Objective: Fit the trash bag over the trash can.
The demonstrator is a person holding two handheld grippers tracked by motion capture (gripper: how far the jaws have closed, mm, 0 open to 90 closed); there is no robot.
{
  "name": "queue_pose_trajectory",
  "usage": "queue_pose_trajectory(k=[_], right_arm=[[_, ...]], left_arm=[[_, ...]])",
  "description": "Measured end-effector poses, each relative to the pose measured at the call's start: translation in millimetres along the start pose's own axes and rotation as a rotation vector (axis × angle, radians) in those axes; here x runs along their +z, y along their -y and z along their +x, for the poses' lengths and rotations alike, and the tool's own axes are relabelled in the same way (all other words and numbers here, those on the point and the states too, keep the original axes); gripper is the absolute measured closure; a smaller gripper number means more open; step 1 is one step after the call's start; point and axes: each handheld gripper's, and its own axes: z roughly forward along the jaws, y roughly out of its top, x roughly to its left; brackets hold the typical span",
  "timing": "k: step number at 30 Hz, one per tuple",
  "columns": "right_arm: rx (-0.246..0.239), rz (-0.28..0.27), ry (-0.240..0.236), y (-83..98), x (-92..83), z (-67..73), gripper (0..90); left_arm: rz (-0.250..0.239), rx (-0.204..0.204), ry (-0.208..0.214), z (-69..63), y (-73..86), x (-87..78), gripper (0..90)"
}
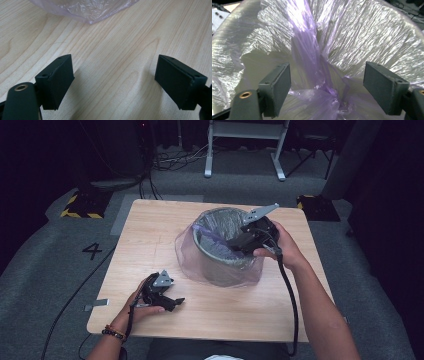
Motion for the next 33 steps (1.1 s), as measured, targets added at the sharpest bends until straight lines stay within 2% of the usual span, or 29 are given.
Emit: queue_pose_trajectory(k=[2,5,11,19,33], right_arm=[[0.005,-0.016,0.007,0.7,-1.3,-0.1,22.4],[0.032,-0.071,-0.012,2.2,-5.5,-2.2,21.9],[0.011,-0.103,0.029,3.2,-14.3,-1.9,22.4],[-0.010,-0.124,0.064,7.0,-28.0,-1.1,23.1],[-0.010,-0.148,0.090,16.9,-48.4,-0.7,23.6]], left_arm=[[0.000,0.000,0.000,0.0,0.0,0.0,15.2],[0.000,0.000,0.000,0.0,0.0,0.0,15.2],[0.000,0.000,0.000,0.0,0.0,0.0,15.2],[0.000,0.000,0.000,0.0,0.0,0.0,15.2],[0.000,0.000,0.000,0.0,0.0,0.0,15.2]])
